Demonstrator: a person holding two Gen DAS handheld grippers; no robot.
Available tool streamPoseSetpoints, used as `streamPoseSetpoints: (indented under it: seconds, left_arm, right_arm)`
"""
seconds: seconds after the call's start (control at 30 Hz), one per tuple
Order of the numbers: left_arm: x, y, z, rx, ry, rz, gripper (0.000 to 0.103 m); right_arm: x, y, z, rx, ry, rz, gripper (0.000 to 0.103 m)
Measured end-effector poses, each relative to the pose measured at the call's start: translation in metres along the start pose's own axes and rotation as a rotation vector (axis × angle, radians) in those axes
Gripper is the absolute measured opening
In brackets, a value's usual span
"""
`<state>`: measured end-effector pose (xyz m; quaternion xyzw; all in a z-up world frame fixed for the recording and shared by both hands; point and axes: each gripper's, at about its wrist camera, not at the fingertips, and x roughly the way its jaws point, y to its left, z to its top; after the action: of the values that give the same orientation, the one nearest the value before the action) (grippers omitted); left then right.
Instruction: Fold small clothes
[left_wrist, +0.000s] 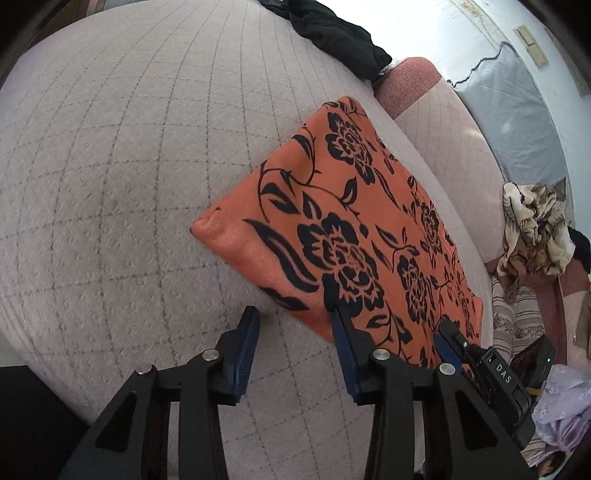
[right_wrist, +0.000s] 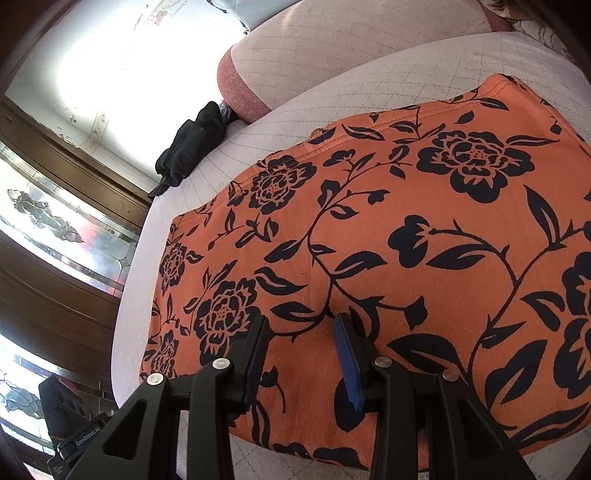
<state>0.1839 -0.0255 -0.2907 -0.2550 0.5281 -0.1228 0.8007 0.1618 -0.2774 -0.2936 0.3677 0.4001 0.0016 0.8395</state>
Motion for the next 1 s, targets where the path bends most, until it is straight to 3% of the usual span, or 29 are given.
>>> streamPoseSetpoints:
  seconds: [0.1,0.23,0.3,0.33,0.37,0.4,0.53,0.63,0.77,1.0]
  left_arm:
    - [0.012,-0.004,0.012,-0.031,-0.017,-0.038,0.041]
    - [0.028,-0.006,0.026,-0.103,-0.045,-0.121,0.057]
    - [0.032,-0.011,0.029,-0.098,-0.065,-0.122,0.056]
    - [0.033,-0.015,0.028,-0.082,-0.077,-0.103,0.053]
    - [0.033,-0.020,0.028,-0.060,-0.089,-0.072,0.039]
    - [0.034,-0.024,0.028,-0.036,-0.092,-0.042,0.031]
    - [0.022,-0.037,0.029,0.028,-0.121,-0.028,0.024]
    - [0.000,-0.070,0.025,0.152,-0.187,-0.015,0.023]
    - [-0.026,-0.136,0.007,0.392,-0.246,-0.031,0.023]
    - [-0.027,-0.242,-0.065,0.756,-0.199,-0.097,0.023]
  right_arm:
    - [-0.001,-0.001,0.000,0.013,0.007,0.010,0.040]
    - [0.000,-0.004,0.002,0.040,0.015,0.024,0.040]
    - [0.000,-0.005,0.002,0.049,0.018,0.032,0.040]
    - [0.000,-0.005,0.002,0.053,0.020,0.036,0.040]
    - [0.001,-0.006,0.003,0.056,0.023,0.041,0.040]
    - [0.001,-0.007,0.003,0.061,0.027,0.046,0.040]
    - [-0.002,-0.014,0.006,0.118,0.056,0.090,0.040]
    - [-0.010,-0.025,0.010,0.191,0.068,0.138,0.040]
    - [-0.030,-0.046,0.017,0.290,0.055,0.236,0.041]
    - [-0.077,-0.097,0.031,0.466,-0.058,0.361,0.048]
